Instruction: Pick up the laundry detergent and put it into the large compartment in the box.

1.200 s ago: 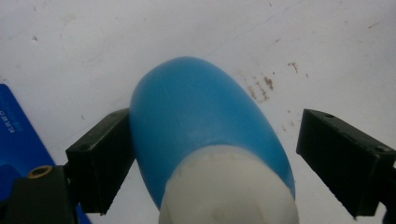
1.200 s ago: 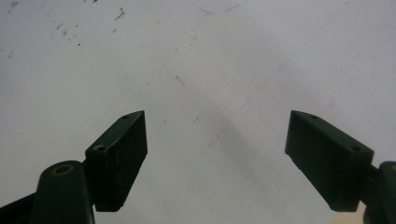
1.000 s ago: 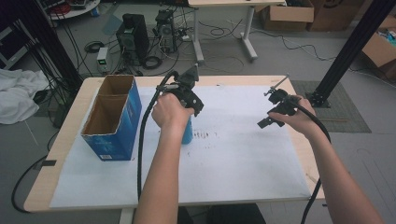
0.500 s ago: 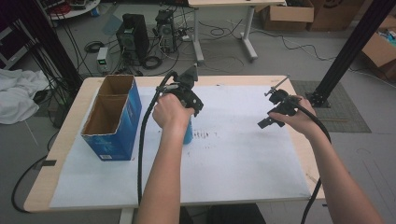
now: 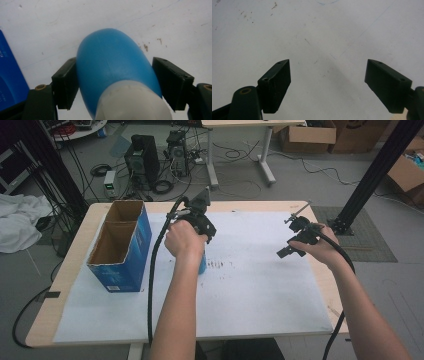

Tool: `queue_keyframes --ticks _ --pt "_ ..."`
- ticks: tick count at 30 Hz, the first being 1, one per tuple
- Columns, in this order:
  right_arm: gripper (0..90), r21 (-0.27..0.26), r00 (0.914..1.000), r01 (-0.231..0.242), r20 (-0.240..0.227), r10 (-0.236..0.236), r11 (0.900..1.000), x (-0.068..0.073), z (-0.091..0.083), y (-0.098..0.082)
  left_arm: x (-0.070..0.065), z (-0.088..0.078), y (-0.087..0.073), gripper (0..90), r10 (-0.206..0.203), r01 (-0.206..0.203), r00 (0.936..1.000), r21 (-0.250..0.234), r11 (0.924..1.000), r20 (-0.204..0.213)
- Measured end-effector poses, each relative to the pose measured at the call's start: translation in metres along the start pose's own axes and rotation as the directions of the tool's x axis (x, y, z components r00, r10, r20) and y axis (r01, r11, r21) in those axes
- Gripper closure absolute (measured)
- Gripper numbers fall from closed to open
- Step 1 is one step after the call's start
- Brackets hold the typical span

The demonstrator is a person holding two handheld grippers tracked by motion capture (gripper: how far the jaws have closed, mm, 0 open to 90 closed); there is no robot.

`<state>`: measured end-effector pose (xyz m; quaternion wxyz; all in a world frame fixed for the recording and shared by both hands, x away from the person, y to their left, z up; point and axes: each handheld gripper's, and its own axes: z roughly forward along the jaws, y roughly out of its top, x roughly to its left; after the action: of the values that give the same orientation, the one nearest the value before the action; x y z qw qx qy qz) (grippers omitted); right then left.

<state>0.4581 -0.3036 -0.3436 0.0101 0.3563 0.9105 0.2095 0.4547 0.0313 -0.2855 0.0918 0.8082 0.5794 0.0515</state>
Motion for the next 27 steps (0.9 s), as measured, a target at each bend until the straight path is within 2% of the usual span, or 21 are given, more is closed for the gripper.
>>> queue_keyframes --ticks 10,15,20,26,27 --pt "20.8 -0.002 1.0000 -0.008 -0.003 0.008 1.000 0.0000 0.0014 0.0000 0.0000 -0.0004 0.0023 30.7 -0.026 0.026 0.9996 0.022 0.9994 -0.009" --pt "21.0 -0.001 1.0000 -0.005 -0.004 0.005 1.000 -0.0007 0.0020 -0.0011 0.0007 -0.0018 0.0028 32.0 -0.015 0.016 0.9997 0.043 0.9990 -0.021" --pt "21.4 0.000 0.9999 -0.011 -0.002 0.011 1.000 -0.0007 0.0014 -0.0015 0.0012 -0.0027 0.0033 33.9 0.029 -0.028 0.9994 0.040 0.9988 -0.020" --pt "21.9 -0.001 0.9999 -0.012 0.000 0.012 1.000 -0.0005 0.0011 -0.0004 0.0034 -0.0040 0.0027 35.6 0.059 -0.058 0.9981 0.035 0.9977 -0.018" --pt "21.9 -0.002 0.9999 -0.012 0.000 0.012 1.000 -0.0003 0.0011 0.0001 0.0042 -0.0048 0.0022 35.8 0.077 -0.077 0.9967 0.036 0.9964 -0.023"
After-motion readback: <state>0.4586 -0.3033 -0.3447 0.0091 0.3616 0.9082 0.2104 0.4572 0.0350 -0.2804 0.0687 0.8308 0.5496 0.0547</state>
